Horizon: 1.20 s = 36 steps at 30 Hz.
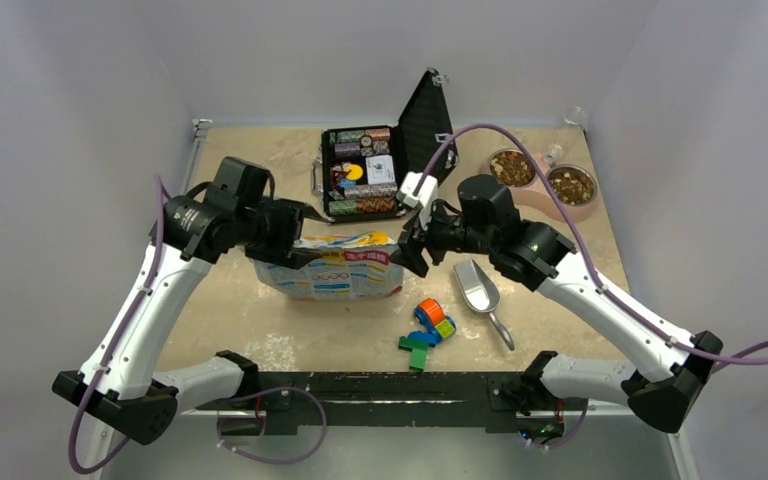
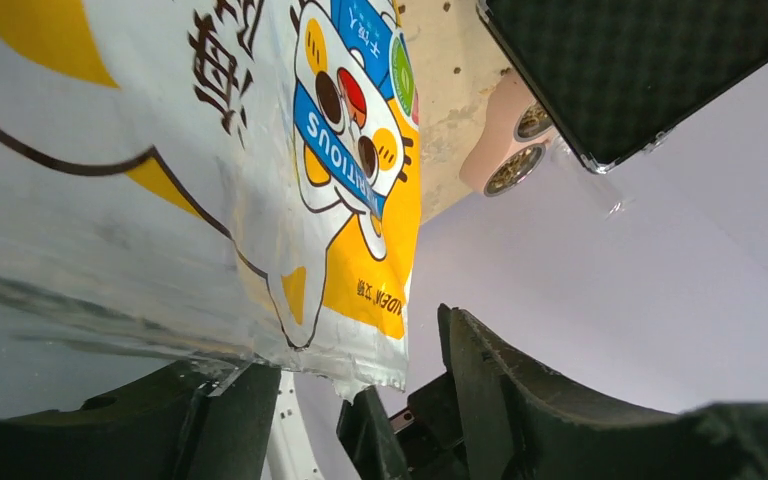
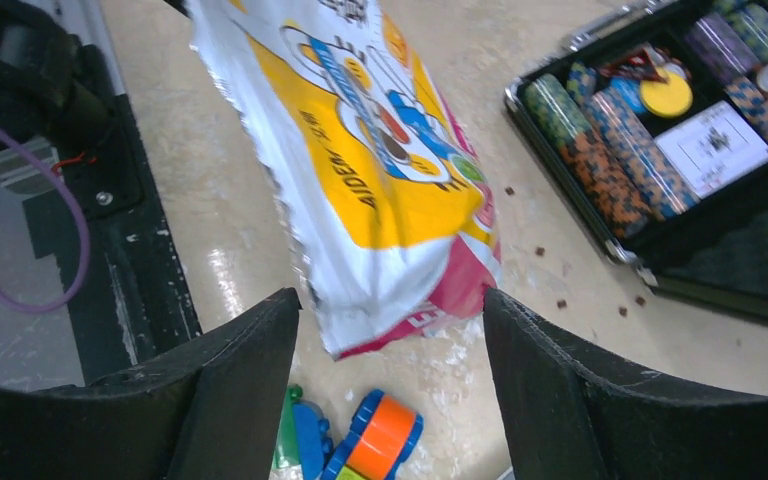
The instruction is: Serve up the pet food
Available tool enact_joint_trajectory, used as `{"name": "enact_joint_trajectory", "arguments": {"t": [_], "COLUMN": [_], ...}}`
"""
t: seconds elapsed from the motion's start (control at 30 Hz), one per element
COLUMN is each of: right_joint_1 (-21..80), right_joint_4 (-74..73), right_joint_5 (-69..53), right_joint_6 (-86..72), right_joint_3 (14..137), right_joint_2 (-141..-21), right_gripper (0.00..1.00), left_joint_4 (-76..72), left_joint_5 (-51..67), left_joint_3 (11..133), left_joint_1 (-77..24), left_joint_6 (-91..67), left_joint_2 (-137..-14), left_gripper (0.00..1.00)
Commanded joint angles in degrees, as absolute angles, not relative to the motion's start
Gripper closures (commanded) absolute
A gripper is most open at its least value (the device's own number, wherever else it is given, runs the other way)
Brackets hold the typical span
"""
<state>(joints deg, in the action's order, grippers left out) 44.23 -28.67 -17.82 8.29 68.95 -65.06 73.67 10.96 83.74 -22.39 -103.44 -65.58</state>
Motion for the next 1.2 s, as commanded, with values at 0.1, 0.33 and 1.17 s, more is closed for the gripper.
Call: {"name": "enact_joint_trajectory", "arguments": {"t": [0.1,0.33,1.17], "right_joint_1": [52.58,59.14,59.85], "right_joint_4": [-23.91,-20.91,-23.89], "right_joint_5": [-15.28,4.95,8.50], "right_joint_6": [14.30,17.90,27.76], "right_joint_3": [72.27,75.30,74.94], "right_joint_2": [-67.18,-72.42,-73.41], "right_gripper": [0.29,0.37,1.00], "left_joint_4": [70.96,73.04,84.49], "left_joint_5": [8.33,5.62,-10.90], "left_joint_3": [83.94,82.49,84.44], "left_joint_1": [-25.93,-28.02,-17.06], "left_joint_6": [-106.10,-106.61,-101.42], "left_joint_2": [-65.79,-65.09,-62.95], "left_gripper": [0.42,0.52,0.89]}}
